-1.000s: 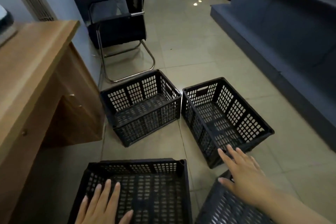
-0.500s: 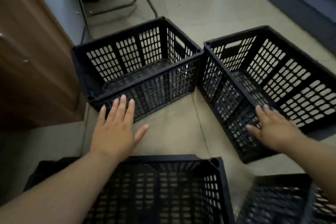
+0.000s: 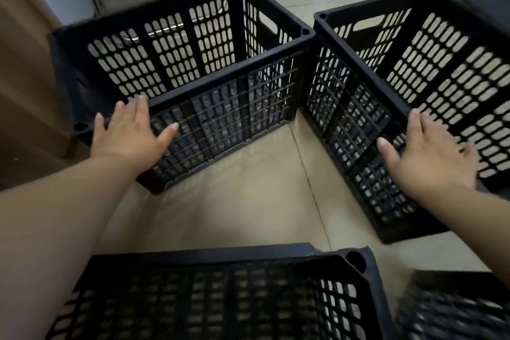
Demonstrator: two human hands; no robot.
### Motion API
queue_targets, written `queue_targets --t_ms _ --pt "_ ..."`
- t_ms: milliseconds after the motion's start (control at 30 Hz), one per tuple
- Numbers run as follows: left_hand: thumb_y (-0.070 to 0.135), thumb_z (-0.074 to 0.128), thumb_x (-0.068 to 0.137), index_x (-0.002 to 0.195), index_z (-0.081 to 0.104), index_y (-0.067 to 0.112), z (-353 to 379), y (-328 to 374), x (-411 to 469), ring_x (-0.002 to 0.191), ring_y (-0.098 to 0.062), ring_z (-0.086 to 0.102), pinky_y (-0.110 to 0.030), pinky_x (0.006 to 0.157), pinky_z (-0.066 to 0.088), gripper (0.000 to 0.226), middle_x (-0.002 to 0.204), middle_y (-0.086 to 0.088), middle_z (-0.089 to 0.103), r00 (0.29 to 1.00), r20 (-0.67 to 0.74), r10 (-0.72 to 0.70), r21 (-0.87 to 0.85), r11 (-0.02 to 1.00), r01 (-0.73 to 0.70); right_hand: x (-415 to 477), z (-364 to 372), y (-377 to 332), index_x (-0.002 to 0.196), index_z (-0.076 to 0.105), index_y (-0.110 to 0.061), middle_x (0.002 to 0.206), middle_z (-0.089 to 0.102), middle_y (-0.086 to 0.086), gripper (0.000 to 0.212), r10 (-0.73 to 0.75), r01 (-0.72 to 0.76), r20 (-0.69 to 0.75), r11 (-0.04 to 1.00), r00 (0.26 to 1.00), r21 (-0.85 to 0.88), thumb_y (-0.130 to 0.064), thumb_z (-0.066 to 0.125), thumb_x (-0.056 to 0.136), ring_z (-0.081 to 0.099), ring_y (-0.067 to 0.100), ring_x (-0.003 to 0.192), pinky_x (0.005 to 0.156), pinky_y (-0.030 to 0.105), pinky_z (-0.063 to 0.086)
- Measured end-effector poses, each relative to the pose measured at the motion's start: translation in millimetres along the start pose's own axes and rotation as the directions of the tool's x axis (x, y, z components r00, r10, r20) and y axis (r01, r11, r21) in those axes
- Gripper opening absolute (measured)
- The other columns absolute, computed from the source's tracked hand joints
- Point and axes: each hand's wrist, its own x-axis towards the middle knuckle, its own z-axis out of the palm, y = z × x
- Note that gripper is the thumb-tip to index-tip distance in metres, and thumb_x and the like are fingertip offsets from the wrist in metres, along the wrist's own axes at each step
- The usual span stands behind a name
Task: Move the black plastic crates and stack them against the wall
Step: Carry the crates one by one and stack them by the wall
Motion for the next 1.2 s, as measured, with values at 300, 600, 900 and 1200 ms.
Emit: queue_targets --t_ms 300,600,900,1200 --pt "0.074 0.016 0.078 0.147 0.013 0.008 -2.7 10.1 -18.2 0.144 -0.03 0.006 -0.052 0.115 0.002 0.096 0.152 -0.017 0.021 0.999 0.045 0.003 -0.108 0.994 0.002 -2.3 -0.9 1.9 0.15 -0.001 -0.022 0.16 0.007 0.001 0.075 -0.003 0.003 0.028 1.0 1.0 -0.003 -0.064 0.01 0.088 0.007 0.019 0.146 0.114 0.055 0.004" --pt "0.077 0.006 0.068 0.147 0.009 0.008 -3.1 9.1 -84.1 0.144 -0.03 0.005 -0.052 0.115 0.005 0.105 0.153 -0.016 0.019 0.99 0.139 -0.032 -0.095 0.994 0.045 -28.4 -6.3 -12.8 0.15 -0.004 -0.023 0.16 0.002 0.0 0.071 -0.077 0.063 0.16 0.994 0.984 0.093 -0.061 0.007 0.091 0.001 0.017 0.147 0.116 0.05 -0.003" --pt "0.078 0.001 0.067 0.148 -0.003 0.01 -9.5 -7.2 -155.0 0.144 -0.028 -0.001 -0.05 0.116 0.005 0.105 0.156 -0.015 0.008 0.959 0.283 -0.023 -0.102 0.993 0.054 -70.0 -17.3 2.8 0.149 -0.008 -0.029 0.16 -0.004 -0.006 0.066 -0.123 0.074 0.332 0.985 0.935 0.157 -0.059 0.009 0.093 0.002 0.015 0.147 0.115 0.05 -0.009" --pt "0.078 -0.006 0.065 0.145 -0.02 0.016 -23.4 -8.3 -201.4 0.143 -0.021 -0.019 -0.048 0.117 -0.003 0.102 0.157 -0.006 -0.018 0.911 0.41 -0.033 -0.127 0.988 0.092 -120.0 -43.9 5.8 0.145 -0.022 -0.022 0.154 -0.027 -0.001 0.073 -0.15 0.141 0.426 0.989 0.892 0.053 -0.063 0.001 0.089 -0.023 0.016 0.142 0.115 0.05 -0.011"
